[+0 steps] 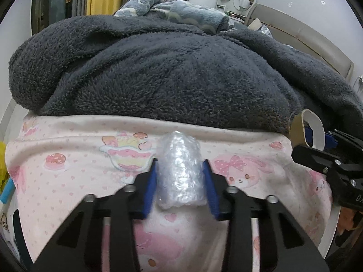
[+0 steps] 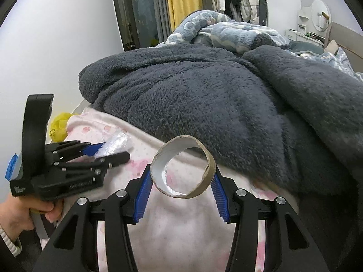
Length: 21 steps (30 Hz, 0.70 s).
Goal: Collect trash
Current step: 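Grasp the small bubble-wrap piece with the left gripper while the right lifts the tape core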
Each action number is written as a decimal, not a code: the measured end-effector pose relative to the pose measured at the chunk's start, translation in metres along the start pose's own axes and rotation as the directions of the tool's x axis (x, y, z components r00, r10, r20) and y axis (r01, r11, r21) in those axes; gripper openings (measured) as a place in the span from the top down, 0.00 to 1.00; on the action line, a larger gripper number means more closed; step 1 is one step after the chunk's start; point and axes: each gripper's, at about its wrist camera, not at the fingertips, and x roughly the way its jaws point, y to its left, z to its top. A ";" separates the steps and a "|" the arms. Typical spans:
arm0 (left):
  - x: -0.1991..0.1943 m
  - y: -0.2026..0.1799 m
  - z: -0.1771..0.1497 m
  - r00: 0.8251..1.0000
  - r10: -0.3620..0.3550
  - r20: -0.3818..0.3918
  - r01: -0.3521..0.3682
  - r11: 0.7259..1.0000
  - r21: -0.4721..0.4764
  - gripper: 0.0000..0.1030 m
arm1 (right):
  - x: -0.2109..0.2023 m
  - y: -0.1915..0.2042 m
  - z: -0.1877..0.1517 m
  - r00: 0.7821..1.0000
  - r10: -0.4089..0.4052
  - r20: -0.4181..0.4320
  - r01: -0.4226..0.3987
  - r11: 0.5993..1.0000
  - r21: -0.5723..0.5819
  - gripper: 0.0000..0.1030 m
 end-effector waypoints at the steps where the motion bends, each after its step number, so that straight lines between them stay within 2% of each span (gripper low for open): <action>1: -0.001 -0.002 0.000 1.000 -0.005 0.006 0.005 1.000 0.004 0.63 | -0.003 -0.001 -0.002 1.000 -0.004 0.000 0.004 1.000 0.006 0.51; 7: -0.021 -0.010 -0.004 0.998 -0.032 0.057 0.030 0.999 0.033 0.65 | -0.022 0.008 -0.006 1.000 -0.004 0.021 0.004 0.999 0.037 0.51; 11: -0.033 -0.013 -0.010 0.997 -0.052 0.061 0.049 0.997 0.054 0.65 | -0.036 0.019 -0.006 0.999 -0.007 0.043 0.005 0.999 0.038 0.51; 21: -0.060 -0.006 -0.025 0.997 -0.035 0.065 0.030 0.997 0.065 0.65 | -0.064 0.043 -0.028 0.998 0.003 0.055 -0.008 0.996 0.091 0.51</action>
